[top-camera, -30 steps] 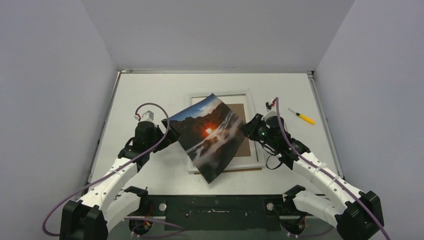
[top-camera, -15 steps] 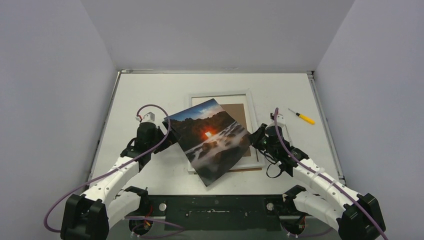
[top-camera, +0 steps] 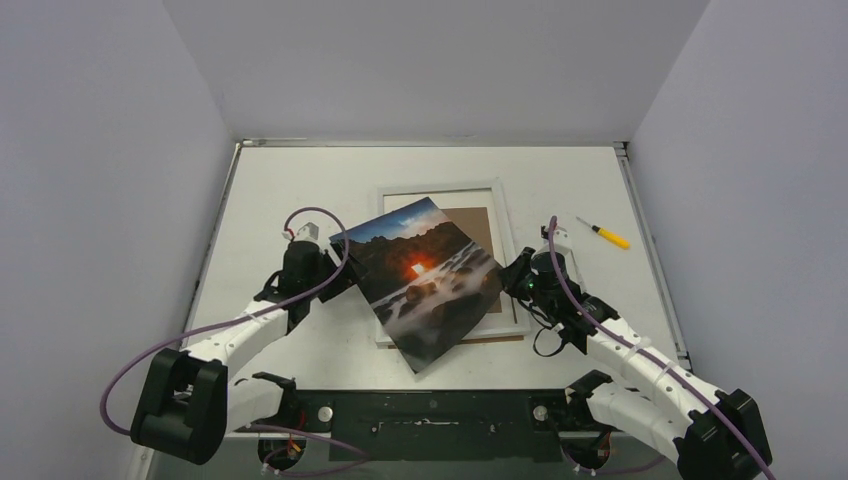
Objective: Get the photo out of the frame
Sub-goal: Place the photo in the photo frame.
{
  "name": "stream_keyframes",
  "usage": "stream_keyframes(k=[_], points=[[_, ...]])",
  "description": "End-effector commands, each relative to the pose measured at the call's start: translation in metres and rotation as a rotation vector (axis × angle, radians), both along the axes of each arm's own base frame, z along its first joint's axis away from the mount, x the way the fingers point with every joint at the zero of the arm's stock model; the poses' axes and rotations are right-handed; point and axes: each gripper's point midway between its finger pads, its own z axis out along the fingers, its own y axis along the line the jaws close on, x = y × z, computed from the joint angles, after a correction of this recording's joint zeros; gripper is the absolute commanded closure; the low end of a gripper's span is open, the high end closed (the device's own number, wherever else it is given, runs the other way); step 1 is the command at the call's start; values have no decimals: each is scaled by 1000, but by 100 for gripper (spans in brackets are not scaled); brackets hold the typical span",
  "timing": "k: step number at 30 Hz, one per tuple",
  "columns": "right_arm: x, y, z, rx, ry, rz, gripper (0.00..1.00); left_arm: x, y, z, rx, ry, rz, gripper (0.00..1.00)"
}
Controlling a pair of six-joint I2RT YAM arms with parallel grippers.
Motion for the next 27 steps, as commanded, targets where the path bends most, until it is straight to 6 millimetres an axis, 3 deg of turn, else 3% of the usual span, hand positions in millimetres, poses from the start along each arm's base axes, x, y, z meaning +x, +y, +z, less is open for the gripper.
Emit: stream_keyframes(k=[1, 5, 14, 19, 27], points=[[4, 3, 12, 11, -45, 14, 94, 25, -10, 27, -61, -100, 7, 30], [5, 7, 14, 21, -54, 27, 94, 34, -11, 24, -72, -100, 27, 35], [6, 4, 13, -17, -53, 30, 86, 39, -9, 16, -55, -87, 39, 36], [5, -4, 16, -43, -65, 12, 56, 37, -9, 18, -47, -93, 32, 35], [15, -43, 47, -220, -135, -102, 8, 28, 8, 36, 25, -143, 51, 25]])
